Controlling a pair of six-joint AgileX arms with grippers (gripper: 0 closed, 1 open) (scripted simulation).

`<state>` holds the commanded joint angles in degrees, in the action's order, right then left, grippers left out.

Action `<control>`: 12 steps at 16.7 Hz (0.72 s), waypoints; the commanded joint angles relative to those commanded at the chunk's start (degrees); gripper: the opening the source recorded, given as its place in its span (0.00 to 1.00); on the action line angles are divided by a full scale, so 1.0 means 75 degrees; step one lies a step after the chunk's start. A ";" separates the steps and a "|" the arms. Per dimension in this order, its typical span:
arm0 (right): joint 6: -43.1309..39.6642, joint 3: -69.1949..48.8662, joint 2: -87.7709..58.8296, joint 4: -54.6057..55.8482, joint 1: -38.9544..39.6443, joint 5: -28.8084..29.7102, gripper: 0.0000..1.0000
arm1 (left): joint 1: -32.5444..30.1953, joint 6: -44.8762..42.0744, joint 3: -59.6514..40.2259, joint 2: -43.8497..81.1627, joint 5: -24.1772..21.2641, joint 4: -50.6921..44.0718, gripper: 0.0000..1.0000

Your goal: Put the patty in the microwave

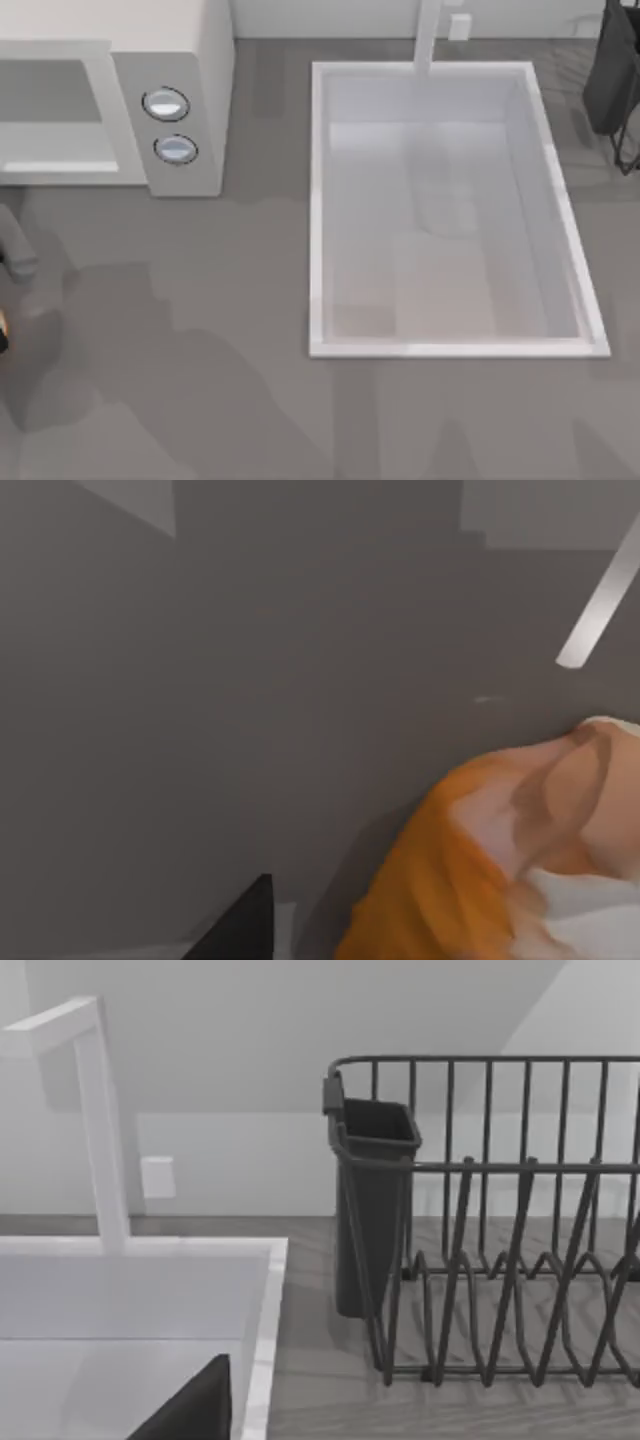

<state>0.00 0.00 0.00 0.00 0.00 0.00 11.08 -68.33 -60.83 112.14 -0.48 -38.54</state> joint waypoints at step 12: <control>0.0000 0.0000 0.0000 0.0000 0.0000 0.0000 1.00 | 0.0000 0.0000 0.0000 0.0000 0.0000 0.0000 0.40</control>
<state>0.00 0.00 0.00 0.00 0.00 0.00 11.08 -68.33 -60.83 112.14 -0.48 -38.54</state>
